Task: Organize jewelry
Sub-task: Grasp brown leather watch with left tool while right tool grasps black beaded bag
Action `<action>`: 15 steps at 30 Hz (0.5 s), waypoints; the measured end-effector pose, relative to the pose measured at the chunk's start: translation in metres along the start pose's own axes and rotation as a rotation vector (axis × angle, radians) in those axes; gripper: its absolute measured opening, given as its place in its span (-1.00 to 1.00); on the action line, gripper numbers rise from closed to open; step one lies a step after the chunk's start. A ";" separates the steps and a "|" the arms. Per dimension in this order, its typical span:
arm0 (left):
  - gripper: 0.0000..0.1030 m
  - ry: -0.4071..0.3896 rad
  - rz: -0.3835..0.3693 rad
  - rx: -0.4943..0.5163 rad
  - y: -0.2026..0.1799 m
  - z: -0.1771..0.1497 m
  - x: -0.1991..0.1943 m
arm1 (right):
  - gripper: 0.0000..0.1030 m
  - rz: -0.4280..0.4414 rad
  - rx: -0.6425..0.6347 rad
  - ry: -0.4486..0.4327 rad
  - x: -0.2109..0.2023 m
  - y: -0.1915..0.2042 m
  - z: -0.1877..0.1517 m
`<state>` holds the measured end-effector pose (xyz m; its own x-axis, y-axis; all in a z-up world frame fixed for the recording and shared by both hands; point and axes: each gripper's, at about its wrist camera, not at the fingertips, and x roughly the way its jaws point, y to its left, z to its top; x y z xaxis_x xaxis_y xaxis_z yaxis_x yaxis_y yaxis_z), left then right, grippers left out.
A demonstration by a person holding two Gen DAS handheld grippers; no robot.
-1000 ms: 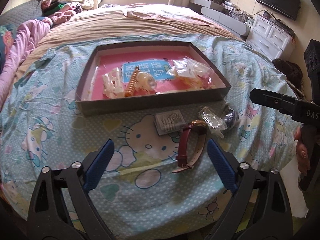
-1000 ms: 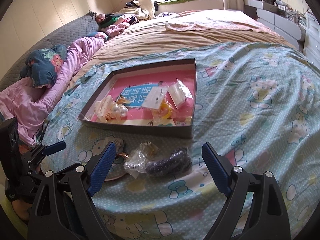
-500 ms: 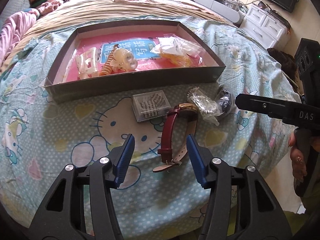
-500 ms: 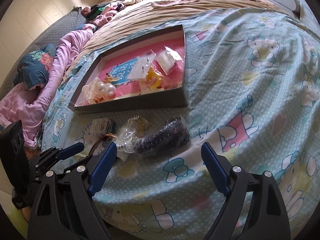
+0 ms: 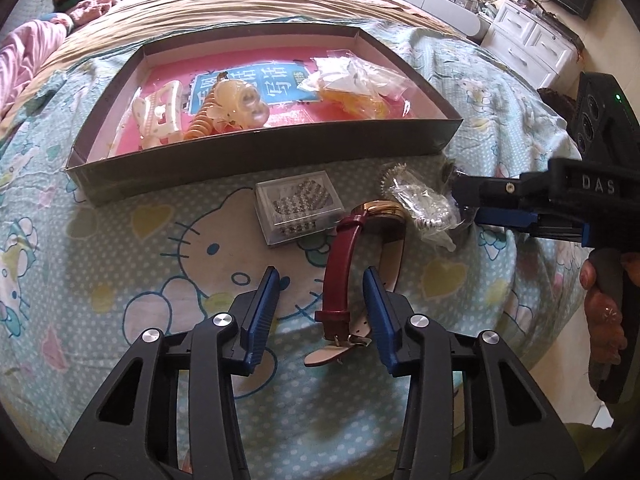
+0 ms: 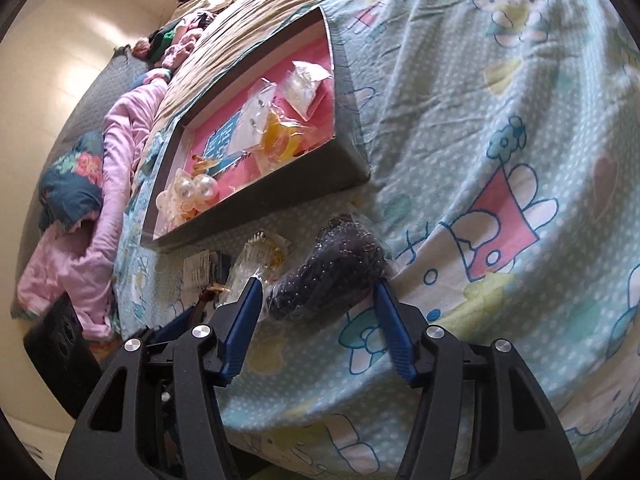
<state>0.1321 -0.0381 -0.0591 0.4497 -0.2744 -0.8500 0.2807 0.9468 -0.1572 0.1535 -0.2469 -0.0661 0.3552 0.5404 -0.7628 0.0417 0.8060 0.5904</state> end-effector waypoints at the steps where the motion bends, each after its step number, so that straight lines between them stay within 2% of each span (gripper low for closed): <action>1: -0.36 -0.002 -0.002 0.001 0.000 0.001 0.000 | 0.10 0.007 0.011 -0.001 0.001 -0.001 0.002; 6: -0.44 -0.001 -0.001 0.004 0.000 0.002 0.002 | 0.07 0.002 0.019 -0.013 0.009 -0.001 0.010; 7: -0.47 -0.001 0.000 0.006 0.000 0.002 0.002 | 0.04 -0.009 0.009 -0.018 0.011 0.000 0.012; 9: -0.54 -0.001 0.002 0.007 0.000 0.002 0.004 | -0.20 -0.022 -0.013 -0.031 0.013 0.001 0.014; 11: -0.64 -0.004 0.004 0.006 0.002 0.001 0.005 | -0.29 -0.022 -0.026 -0.034 0.016 0.000 0.016; 13: -0.83 -0.009 -0.001 0.001 0.004 0.001 0.004 | -0.33 -0.020 -0.048 -0.041 0.016 0.001 0.016; 15: -0.86 -0.015 -0.012 -0.002 0.006 0.002 0.002 | -0.37 -0.025 -0.080 -0.052 0.015 0.005 0.014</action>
<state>0.1359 -0.0335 -0.0607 0.4587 -0.2885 -0.8405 0.2845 0.9437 -0.1687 0.1719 -0.2380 -0.0712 0.4034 0.5084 -0.7608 -0.0230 0.8368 0.5471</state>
